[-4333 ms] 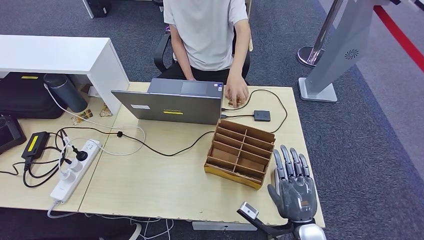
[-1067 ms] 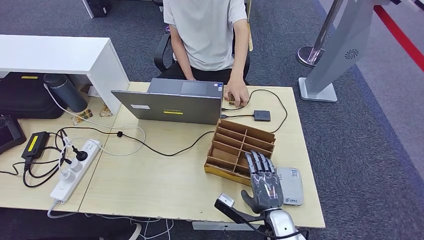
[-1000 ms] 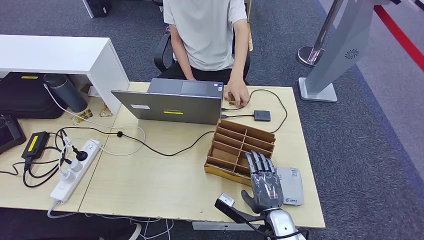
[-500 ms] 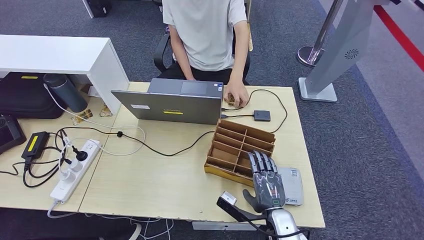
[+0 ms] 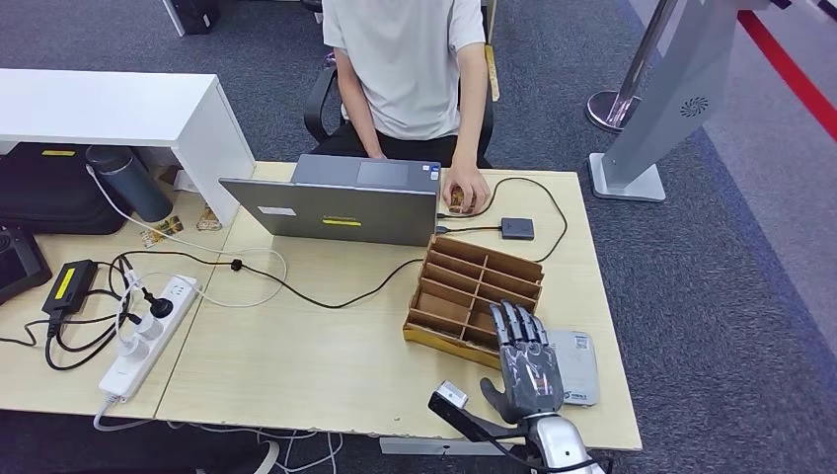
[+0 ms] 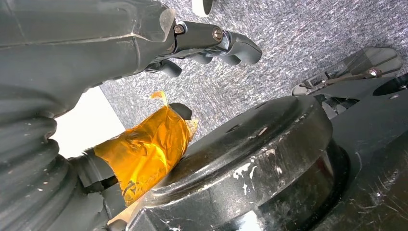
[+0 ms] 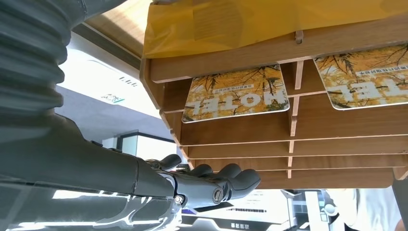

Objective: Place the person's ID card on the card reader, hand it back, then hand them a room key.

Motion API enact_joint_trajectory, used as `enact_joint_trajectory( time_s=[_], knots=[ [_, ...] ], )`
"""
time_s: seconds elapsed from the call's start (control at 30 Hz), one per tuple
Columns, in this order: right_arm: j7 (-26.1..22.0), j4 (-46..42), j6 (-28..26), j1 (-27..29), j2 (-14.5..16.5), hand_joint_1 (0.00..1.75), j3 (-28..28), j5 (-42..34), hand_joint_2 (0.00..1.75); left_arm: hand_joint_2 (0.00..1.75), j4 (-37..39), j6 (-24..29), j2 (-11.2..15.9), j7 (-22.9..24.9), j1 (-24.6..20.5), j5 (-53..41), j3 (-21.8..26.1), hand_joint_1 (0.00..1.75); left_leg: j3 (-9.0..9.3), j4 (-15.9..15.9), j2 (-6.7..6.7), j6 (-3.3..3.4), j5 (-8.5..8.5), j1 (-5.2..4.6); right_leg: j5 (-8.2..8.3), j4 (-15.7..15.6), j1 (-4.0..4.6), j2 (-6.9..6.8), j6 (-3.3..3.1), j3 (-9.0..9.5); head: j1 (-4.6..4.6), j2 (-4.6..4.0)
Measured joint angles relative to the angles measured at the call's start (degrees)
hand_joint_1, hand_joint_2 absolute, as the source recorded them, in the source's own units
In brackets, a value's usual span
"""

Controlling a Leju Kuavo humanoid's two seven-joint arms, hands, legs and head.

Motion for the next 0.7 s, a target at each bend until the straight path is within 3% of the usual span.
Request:
enact_joint_trajectory(
  time_s=[0.3, 0.43, 0.7],
  knots=[
    [0.0, 0.0, 0.0, 0.2, 0.0, 0.00, 0.0, 0.0, 1.75, 1.75, 0.0, 0.1, 0.0, 0.0, 0.0, 0.0, 0.0, 0.00, 0.00, 0.0, 0.00, 0.00, 0.00, 0.00, 0.00, 0.0, 0.00, 0.00, 0.00, 0.00, 0.00, 0.00],
    [0.0, 0.0, 0.1, 0.3, 0.0, 1.75, 0.0, -0.1, 1.75, 1.75, 0.0, 0.3, 0.0, 0.0, 0.0, 0.0, 0.0, 0.00, 0.00, 0.0, 0.00, 0.00, 0.00, 0.00, 0.00, 0.0, 0.00, 0.00, 0.00, 0.00, 0.00, 0.00],
    [-0.3, -0.3, 0.4, 0.3, 0.0, 1.75, 0.0, -0.9, 1.75, 1.75, 0.0, 0.4, 0.0, -0.1, 0.1, 0.1, 0.0, 0.00, 0.01, 0.0, 0.00, 0.00, 0.00, 0.00, 0.00, 0.0, 0.00, -0.01, 0.00, 0.01, -0.01, 0.00]
  ],
)
